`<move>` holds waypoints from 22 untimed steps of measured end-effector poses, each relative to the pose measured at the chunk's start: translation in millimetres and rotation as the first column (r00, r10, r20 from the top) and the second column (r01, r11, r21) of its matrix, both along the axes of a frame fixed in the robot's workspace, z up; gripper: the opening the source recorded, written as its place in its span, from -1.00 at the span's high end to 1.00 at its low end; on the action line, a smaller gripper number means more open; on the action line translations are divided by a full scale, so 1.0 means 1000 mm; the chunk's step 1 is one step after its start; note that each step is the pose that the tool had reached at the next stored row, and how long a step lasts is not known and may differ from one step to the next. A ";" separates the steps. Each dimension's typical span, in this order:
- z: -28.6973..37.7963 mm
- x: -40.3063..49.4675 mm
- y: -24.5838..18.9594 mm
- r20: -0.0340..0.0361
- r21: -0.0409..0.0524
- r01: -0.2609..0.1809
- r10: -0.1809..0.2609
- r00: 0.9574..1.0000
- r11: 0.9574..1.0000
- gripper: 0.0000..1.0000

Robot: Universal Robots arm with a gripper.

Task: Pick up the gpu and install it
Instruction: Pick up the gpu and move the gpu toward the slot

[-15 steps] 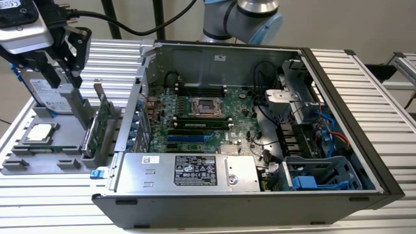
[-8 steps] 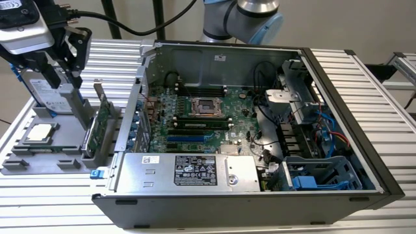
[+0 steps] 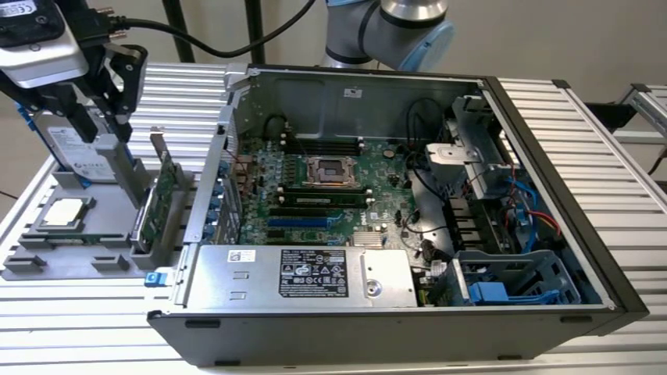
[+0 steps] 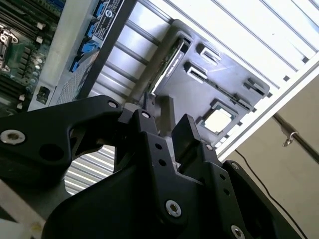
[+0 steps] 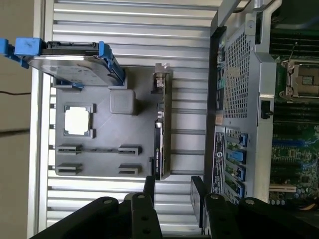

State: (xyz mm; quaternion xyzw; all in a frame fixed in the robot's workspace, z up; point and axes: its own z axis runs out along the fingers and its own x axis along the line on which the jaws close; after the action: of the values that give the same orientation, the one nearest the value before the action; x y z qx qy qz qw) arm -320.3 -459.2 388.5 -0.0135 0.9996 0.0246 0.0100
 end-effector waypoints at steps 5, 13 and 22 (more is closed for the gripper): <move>-0.0005 0.0000 0.0000 0.000 0.000 -0.004 0.004 1.000 1.000 -1.00; -0.0012 0.0001 0.0000 0.000 0.000 -0.010 0.010 1.000 1.000 -1.00; -0.0019 0.0000 0.0000 0.000 0.000 -0.017 0.017 1.000 1.000 -1.00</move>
State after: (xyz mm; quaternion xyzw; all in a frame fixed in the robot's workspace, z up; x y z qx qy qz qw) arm -320.3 -459.2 386.6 -0.0222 0.9994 0.0247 0.0098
